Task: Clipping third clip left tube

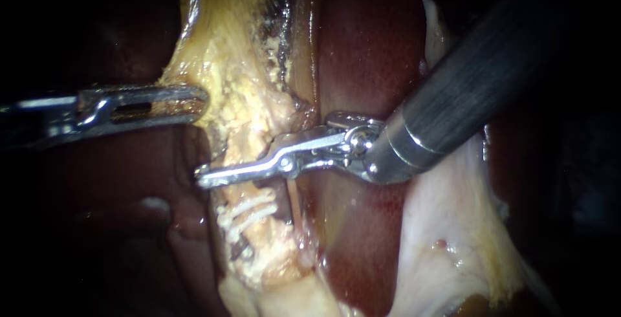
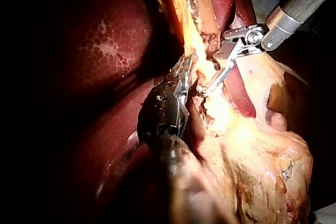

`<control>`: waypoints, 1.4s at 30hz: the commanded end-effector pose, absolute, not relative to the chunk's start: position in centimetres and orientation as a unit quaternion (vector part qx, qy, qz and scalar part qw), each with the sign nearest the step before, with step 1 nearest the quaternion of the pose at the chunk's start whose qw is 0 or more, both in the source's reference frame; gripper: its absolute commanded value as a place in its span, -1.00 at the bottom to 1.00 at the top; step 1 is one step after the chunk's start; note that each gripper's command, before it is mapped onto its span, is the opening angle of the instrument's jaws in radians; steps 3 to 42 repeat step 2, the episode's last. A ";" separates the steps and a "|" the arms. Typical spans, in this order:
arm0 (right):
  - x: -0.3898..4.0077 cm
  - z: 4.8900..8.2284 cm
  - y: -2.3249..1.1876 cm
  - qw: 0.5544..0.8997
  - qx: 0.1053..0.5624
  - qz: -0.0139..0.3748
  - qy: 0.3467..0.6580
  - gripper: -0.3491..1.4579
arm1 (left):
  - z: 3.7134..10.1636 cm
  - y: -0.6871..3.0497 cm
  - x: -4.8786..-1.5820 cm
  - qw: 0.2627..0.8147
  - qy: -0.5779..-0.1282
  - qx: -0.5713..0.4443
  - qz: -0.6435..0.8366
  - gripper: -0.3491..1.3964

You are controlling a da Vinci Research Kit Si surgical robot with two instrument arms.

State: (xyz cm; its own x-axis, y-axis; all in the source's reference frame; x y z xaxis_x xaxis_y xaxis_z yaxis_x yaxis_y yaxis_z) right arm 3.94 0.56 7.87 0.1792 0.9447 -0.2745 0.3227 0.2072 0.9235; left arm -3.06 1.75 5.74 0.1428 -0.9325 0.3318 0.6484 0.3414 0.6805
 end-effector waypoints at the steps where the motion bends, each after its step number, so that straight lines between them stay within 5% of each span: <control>1: 3.94 7.86 0.56 0.529 0.557 0.294 0.569 -1.00 | 5.74 1.74 -3.06 0.731 -0.369 0.192 -0.541 -1.00; 42: 3.94 7.86 0.56 0.529 0.557 0.294 0.569 -1.00 | 5.74 1.74 -3.06 0.731 -0.369 0.192 -0.541 -1.00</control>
